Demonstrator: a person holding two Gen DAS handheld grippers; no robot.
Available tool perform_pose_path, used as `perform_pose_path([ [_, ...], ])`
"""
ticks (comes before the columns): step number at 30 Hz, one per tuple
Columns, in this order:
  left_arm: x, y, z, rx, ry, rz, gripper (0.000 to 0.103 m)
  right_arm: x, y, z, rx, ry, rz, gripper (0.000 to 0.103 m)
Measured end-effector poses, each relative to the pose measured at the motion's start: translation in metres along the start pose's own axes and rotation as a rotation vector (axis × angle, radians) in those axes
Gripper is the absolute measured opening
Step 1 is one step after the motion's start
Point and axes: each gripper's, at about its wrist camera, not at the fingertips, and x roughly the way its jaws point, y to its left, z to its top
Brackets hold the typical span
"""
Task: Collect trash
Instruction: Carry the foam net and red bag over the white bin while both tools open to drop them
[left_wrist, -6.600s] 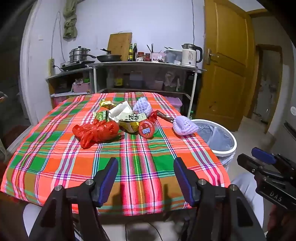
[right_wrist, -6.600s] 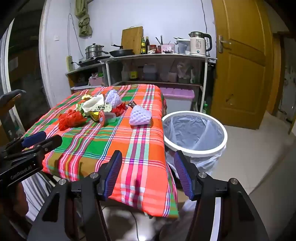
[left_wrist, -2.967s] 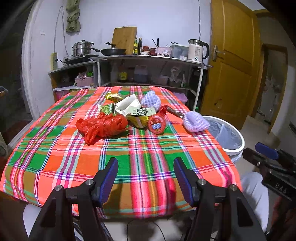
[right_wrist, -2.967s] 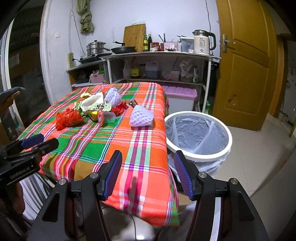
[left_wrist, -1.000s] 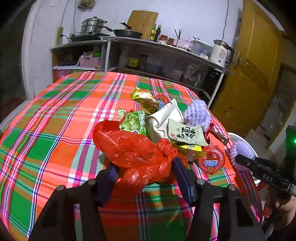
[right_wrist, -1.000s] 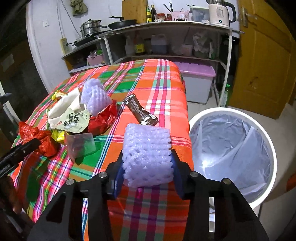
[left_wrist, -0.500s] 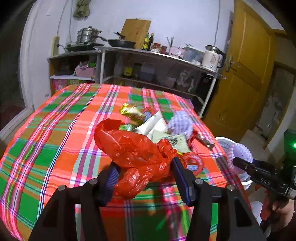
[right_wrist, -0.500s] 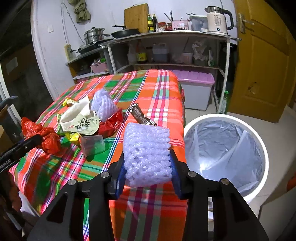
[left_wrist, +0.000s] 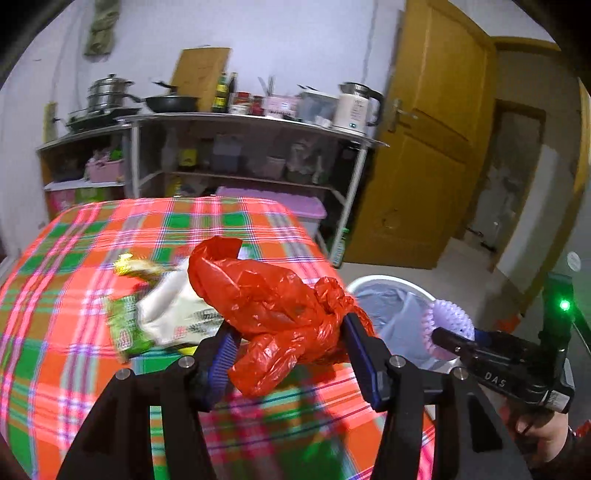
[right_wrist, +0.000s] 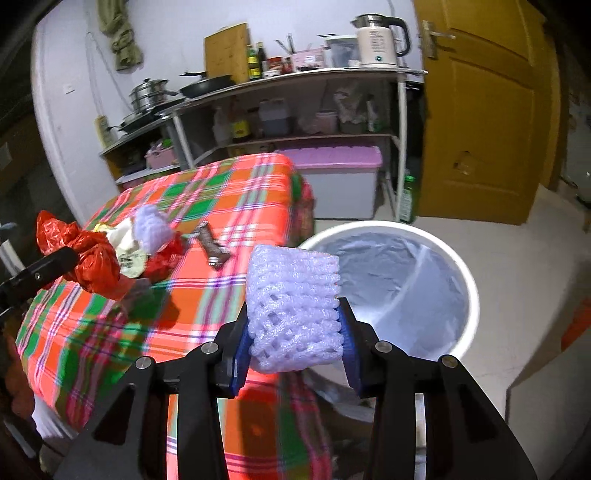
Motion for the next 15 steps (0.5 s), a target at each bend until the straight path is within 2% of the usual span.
perform_pose_path([
  [8,0.044,-0.053,0.009,0.092,0.037,-0.101,0.057,0.008,-0.045,-0.004,0.067,0.020,-0.055,0.043],
  [15,0.085,-0.083,0.011,0.140,0.088,-0.159,0.057,0.025,-0.071,-0.008,0.104,0.055,-0.087,0.043],
])
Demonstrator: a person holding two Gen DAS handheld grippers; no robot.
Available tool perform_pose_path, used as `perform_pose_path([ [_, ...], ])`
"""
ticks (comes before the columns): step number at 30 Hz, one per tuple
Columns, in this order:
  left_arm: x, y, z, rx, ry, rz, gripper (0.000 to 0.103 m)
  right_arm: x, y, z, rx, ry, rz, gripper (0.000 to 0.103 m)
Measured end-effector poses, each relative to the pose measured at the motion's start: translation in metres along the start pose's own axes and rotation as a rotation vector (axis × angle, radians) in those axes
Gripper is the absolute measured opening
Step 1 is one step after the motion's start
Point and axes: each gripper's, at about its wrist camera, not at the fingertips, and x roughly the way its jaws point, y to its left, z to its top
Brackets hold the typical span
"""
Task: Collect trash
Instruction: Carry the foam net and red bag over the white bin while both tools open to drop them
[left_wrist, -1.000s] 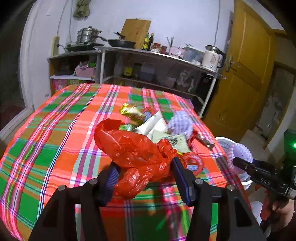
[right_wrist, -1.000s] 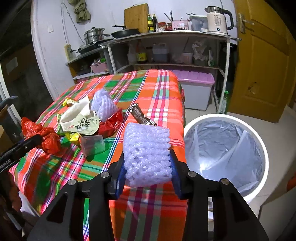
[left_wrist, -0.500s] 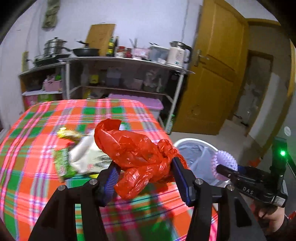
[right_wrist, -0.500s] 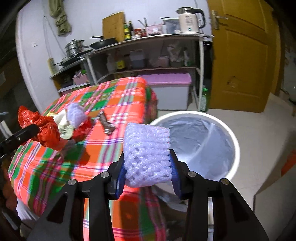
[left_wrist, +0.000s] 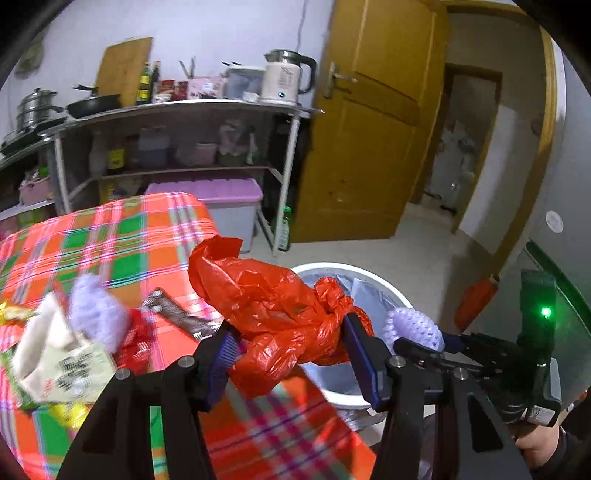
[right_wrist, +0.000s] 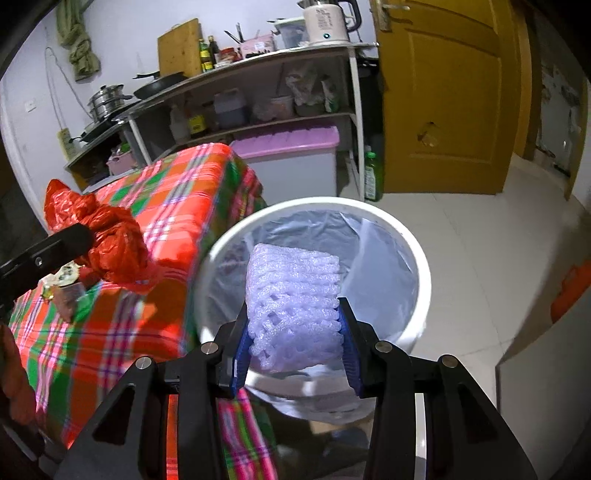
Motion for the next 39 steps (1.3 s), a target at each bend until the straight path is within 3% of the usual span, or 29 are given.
perform_pose_path([
  [7,0.046,-0.013,0.003,0.022,0.080,-0.046,0.057,0.023,-0.015,-0.002,0.014,0.048,-0.024,0.043],
  [16,0.084,-0.019,0.001,0.030,0.171,-0.048,0.058,0.047,-0.029,-0.003,0.032,0.095,-0.048,0.044],
  [21,0.094,-0.017,0.001,0.022,0.202,-0.048,0.058,0.052,-0.032,-0.005,0.048,0.113,-0.034,0.053],
  [30,0.083,-0.013,0.003,-0.001,0.168,-0.031,0.059,0.049,-0.028,-0.005,0.033,0.094,-0.025,0.057],
  [39,0.044,-0.007,0.004,-0.027,0.087,-0.023,0.059,0.024,-0.019,-0.002,0.009,0.040,-0.022,0.057],
])
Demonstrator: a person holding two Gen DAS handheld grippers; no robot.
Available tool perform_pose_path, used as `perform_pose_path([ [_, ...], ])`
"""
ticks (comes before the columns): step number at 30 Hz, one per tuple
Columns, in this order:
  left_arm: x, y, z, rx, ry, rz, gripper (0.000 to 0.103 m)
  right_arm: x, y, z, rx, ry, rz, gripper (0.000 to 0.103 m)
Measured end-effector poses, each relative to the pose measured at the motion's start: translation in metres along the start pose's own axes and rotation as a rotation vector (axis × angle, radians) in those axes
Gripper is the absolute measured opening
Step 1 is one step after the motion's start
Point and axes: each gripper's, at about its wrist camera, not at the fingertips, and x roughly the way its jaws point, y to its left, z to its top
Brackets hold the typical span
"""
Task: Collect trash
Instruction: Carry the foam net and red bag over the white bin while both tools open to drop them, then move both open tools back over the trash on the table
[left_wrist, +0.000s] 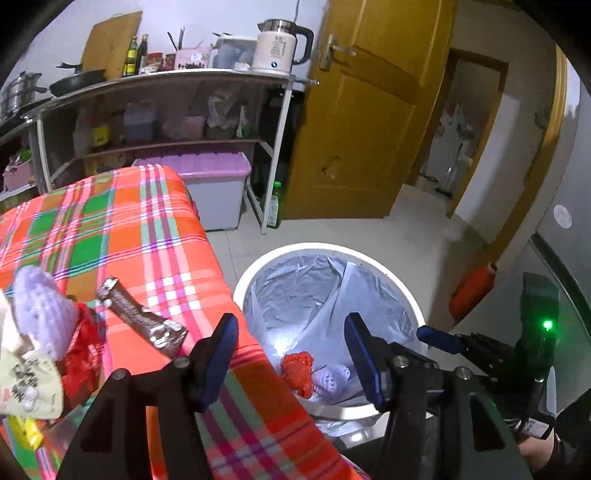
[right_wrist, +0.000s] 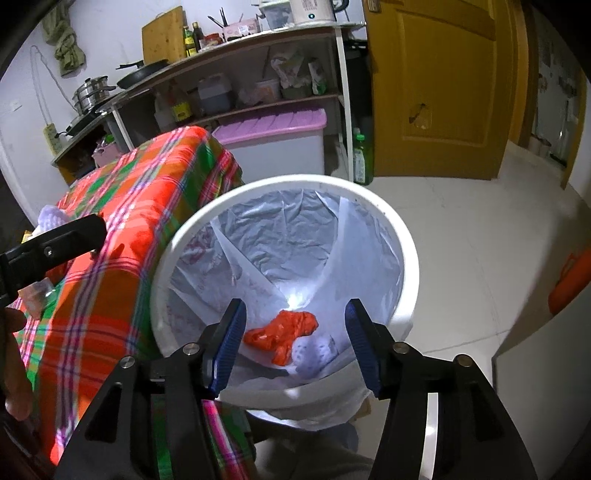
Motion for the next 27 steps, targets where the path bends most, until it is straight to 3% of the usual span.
perform_pose_path([
  [10,-0.067,0.007,-0.015,-0.012,-0.108,0.026,0.059,-0.051,0.015,0.000,-0.021,-0.086,0.003,0.057],
  [16,-0.106,0.015,-0.030,-0.027,-0.167,0.044,0.059,-0.081,0.038,-0.005,-0.058,-0.137,0.055,0.057],
  [27,-0.147,0.038,-0.063,-0.045,-0.196,0.132,0.059,-0.095,0.081,-0.020,-0.152,-0.142,0.149,0.057],
])
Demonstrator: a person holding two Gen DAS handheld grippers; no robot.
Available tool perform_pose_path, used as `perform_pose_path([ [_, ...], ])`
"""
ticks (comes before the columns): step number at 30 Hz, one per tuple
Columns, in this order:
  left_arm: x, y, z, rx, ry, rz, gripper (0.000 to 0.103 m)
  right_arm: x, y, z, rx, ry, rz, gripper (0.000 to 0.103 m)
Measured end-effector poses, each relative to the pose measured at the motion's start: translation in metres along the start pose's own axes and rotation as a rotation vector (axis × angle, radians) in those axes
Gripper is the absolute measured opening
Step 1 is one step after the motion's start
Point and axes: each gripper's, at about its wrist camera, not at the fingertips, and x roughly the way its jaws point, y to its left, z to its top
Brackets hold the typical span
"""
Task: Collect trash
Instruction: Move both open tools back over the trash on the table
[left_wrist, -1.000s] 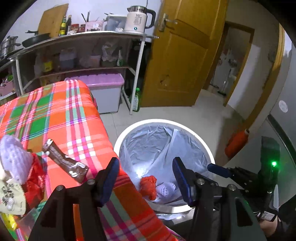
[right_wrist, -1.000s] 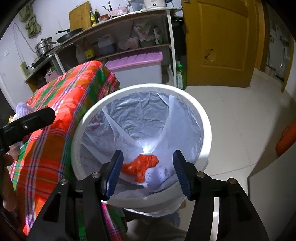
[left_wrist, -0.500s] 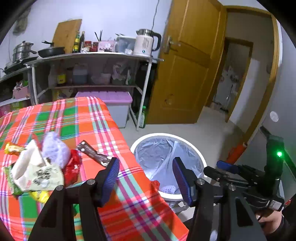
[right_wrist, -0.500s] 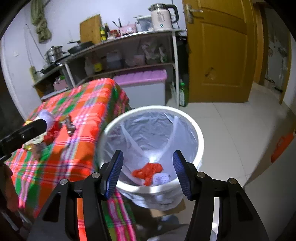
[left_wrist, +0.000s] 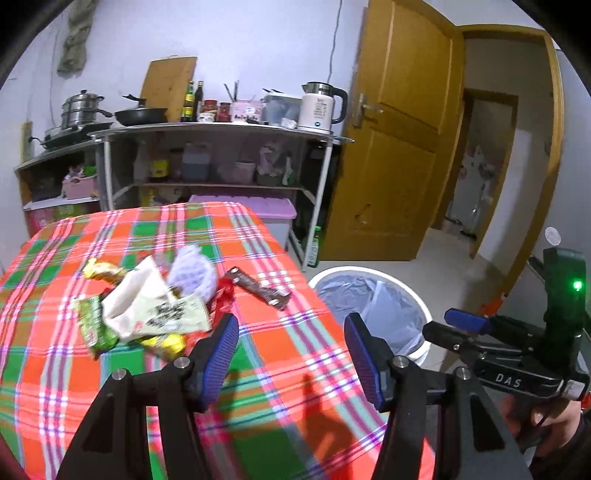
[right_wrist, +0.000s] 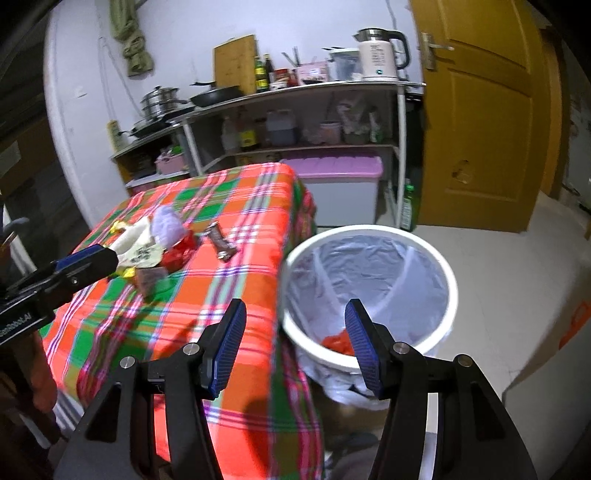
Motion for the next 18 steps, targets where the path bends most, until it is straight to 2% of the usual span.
perform_pose_path([
  [11,-0.009,0.037,-0.023,-0.063,0.030,0.082,0.059,0.010,0.036,-0.005,-0.105,-0.032,0.076,0.057],
  [18,0.002,0.053,-0.030,-0.094,0.058,0.108,0.059,0.023,0.041,-0.005,-0.094,-0.003,0.102,0.057],
])
